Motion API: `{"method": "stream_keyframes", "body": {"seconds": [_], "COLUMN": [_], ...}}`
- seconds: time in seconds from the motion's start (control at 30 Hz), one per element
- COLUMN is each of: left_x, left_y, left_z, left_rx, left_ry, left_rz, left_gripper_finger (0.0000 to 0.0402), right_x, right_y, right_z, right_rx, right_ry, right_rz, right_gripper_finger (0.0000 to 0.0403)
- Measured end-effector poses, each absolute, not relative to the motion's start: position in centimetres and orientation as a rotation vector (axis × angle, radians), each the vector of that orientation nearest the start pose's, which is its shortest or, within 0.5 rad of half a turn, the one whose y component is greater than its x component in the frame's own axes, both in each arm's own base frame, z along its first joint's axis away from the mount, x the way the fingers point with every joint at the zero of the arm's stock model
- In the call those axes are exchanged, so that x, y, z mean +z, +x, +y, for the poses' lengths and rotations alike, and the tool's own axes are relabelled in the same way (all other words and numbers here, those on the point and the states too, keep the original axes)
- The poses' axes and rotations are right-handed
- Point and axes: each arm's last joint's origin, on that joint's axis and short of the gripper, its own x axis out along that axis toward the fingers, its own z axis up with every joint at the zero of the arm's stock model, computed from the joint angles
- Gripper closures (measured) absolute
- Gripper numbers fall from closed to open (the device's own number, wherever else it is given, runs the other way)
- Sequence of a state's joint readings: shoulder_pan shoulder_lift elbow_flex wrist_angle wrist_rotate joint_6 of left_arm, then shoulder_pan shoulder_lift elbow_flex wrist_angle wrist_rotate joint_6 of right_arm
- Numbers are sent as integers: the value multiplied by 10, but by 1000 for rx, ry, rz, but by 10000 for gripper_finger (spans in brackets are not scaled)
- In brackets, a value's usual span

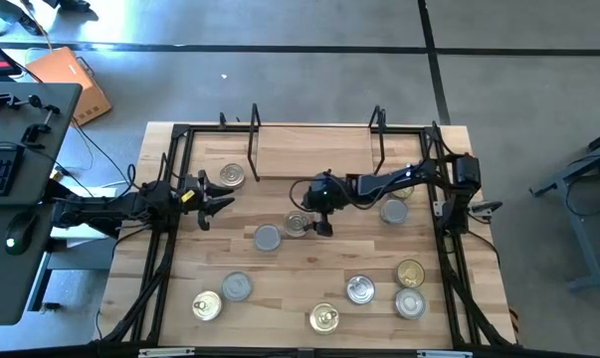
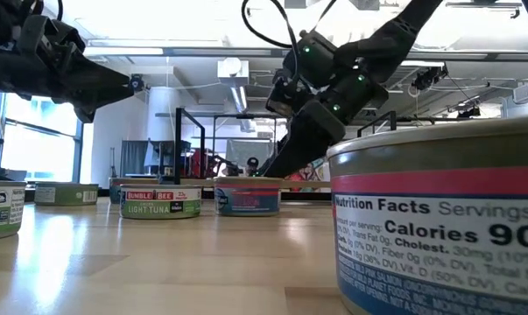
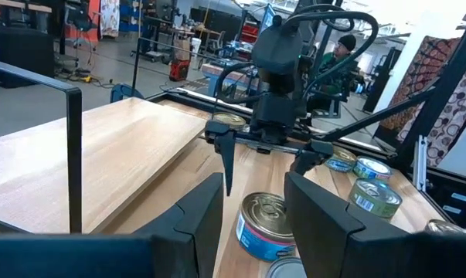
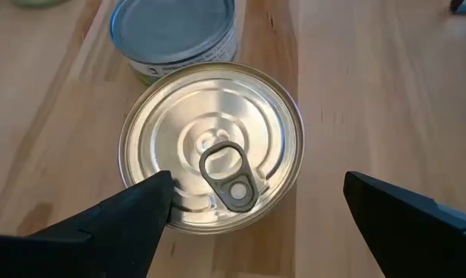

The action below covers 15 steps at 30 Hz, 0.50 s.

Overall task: Stack canned seafood by type on shelf
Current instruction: Put the blue-pink tuna can on the shelf

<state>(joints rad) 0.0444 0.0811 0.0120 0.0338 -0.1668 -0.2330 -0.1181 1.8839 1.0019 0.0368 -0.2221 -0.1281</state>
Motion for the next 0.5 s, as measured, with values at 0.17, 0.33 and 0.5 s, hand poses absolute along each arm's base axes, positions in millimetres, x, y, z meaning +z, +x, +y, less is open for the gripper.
{"method": "stream_keyframes", "body": {"seconds": [0.17,0.33,0.5], "left_x": [164,164,163], "left_y": [101,102,102], "left_z": [9,9,9], "left_rx": [214,215,214], "left_ry": [-230,-230,-230], "left_rz": [11,14,25], "left_gripper_finger": [271,271,271], "right_x": [133,141,152], "right_y": [363,355,347], "right_z": [-36,-35,-27], "right_rx": [121,96,43], "right_ry": [95,148,133], "right_rz": [851,893,930], "right_gripper_finger": [25,25,25]}}
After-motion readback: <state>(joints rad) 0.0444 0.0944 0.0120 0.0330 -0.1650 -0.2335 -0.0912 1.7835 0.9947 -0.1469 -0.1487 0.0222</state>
